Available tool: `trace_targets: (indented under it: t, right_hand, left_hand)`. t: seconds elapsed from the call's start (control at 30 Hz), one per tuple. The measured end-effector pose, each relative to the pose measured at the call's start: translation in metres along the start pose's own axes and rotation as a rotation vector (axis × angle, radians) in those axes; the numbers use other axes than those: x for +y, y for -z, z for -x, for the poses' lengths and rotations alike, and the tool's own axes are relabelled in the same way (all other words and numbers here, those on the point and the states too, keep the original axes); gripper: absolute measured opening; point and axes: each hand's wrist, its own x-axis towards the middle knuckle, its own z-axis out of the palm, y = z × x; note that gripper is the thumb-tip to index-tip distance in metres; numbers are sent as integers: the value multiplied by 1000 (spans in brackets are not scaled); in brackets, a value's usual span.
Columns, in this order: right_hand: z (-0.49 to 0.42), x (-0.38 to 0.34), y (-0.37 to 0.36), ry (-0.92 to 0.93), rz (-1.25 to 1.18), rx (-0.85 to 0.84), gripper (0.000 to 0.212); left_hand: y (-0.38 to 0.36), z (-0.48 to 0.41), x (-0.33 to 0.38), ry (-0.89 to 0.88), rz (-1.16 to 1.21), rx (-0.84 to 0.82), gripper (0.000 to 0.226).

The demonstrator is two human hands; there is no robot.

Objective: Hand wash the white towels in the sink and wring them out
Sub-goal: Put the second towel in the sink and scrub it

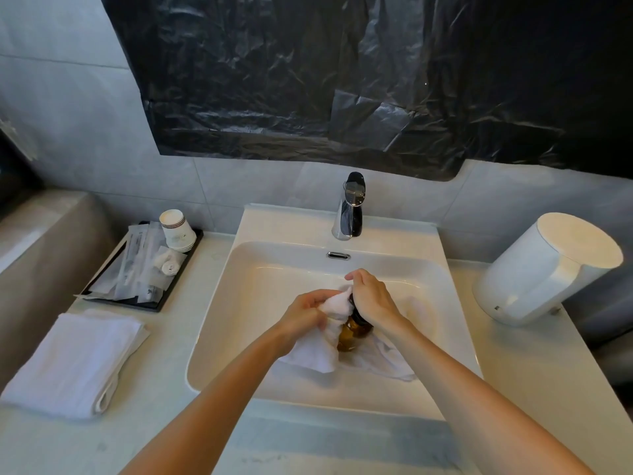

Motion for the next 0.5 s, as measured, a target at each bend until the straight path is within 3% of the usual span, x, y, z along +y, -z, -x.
trace_targets:
  t: [0.5]
  right_hand:
    - [7, -4, 2, -18, -32, 7, 42]
  left_hand:
    - [26, 12, -7, 6, 27, 131, 47]
